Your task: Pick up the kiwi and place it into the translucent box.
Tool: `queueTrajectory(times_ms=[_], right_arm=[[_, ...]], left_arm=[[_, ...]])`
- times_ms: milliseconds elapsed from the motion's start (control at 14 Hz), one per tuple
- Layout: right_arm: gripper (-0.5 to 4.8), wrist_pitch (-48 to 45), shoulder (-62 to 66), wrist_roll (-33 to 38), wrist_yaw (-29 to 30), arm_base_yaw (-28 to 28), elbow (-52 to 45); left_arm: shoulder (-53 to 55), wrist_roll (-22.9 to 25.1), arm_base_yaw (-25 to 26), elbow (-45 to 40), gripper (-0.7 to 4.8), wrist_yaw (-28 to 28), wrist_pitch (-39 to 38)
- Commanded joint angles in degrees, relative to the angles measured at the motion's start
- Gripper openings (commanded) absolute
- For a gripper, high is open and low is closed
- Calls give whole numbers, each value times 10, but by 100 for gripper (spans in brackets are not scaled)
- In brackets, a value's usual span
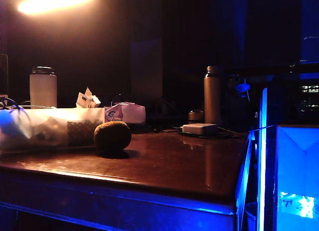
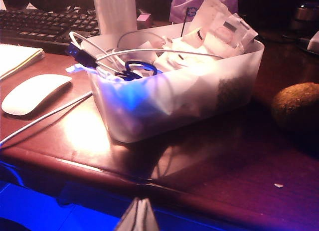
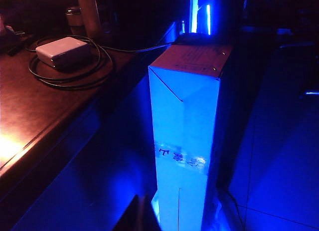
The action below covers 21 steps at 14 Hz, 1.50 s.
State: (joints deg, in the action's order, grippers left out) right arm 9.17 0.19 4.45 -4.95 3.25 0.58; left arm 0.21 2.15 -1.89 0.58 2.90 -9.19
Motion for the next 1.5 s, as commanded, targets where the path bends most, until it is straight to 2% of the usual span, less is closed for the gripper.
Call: queueTrajectory(times_ms=[72, 215, 286, 501, 644, 787, 930, 1002, 1073, 1216, 1431, 1503], right_arm=[[-1, 3, 0, -2, 0, 0, -2], [-1, 3, 0, 3, 2, 0, -2], [-1, 3, 0, 6, 6, 0, -2], [-1, 11, 0, 132, 28, 0, 22], [-1, 13, 0, 140, 49, 0, 70], [-1, 13, 16, 139, 33, 0, 127], [-1, -8, 81, 139, 32, 0, 191], [-1, -36, 155, 132, 56, 0, 241], [-1, -53, 224, 112, 97, 0, 285], [-1, -66, 359, 55, 197, 1, 374], [-1, -67, 555, 3, 335, 3, 501], [-1, -66, 643, -19, 372, 23, 560]], left_arm=[[-2, 4, 0, -2, -4, -2, -10], [-2, 4, 0, -2, -4, -2, -10], [-2, -14, 0, -2, -5, -2, -9], [-2, -189, 1, 33, -5, -3, -5], [-1, -206, 1, 90, -5, -31, -5], [30, -179, 1, 158, -5, -98, -5], [119, -110, 1, 248, -5, -123, -1], [204, -50, 1, 325, -5, -103, -6], [274, -12, 0, 394, -5, -65, -28], [397, 43, 0, 529, -5, 16, -136], [536, 48, 1, 690, -5, 121, -300], [575, 45, 1, 737, -5, 159, -349]])
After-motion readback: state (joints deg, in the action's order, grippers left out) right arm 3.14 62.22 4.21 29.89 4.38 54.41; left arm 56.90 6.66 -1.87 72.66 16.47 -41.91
